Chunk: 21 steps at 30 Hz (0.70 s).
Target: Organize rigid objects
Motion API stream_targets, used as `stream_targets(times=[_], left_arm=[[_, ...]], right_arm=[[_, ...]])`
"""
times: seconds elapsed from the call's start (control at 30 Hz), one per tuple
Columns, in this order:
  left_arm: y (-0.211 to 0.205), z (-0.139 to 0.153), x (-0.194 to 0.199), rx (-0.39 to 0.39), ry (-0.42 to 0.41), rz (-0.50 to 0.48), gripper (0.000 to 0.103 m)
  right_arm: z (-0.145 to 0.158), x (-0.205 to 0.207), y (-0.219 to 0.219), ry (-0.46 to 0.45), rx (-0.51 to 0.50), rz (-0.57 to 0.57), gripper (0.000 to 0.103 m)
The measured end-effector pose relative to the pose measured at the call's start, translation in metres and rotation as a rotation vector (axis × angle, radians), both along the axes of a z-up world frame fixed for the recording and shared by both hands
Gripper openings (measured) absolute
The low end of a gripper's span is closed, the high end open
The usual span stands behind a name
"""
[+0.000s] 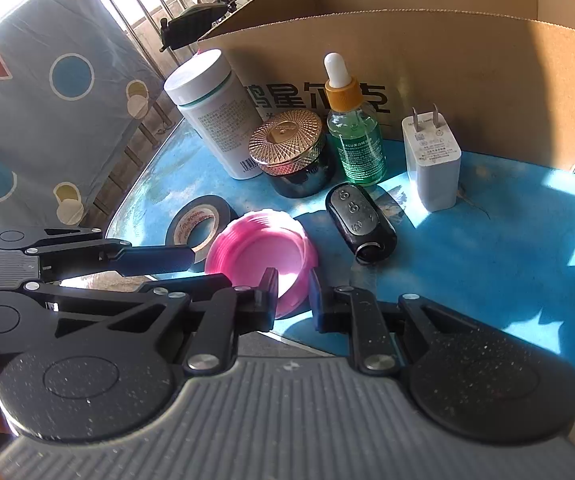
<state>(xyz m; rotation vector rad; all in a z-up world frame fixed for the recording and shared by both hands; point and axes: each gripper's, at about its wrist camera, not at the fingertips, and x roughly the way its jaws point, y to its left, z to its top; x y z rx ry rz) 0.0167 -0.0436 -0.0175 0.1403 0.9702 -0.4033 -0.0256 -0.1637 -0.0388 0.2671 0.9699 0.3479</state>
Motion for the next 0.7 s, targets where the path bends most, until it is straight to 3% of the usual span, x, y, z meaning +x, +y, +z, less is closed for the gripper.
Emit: stream_targets(times=[0.7], left_arm=[[0.0004,0.0013,-0.0010,0.000,-0.003,0.001,0.037]], right_arm=[[-0.0001,-0.0006,0.0006,-0.003,0.000,0.007,0.016]])
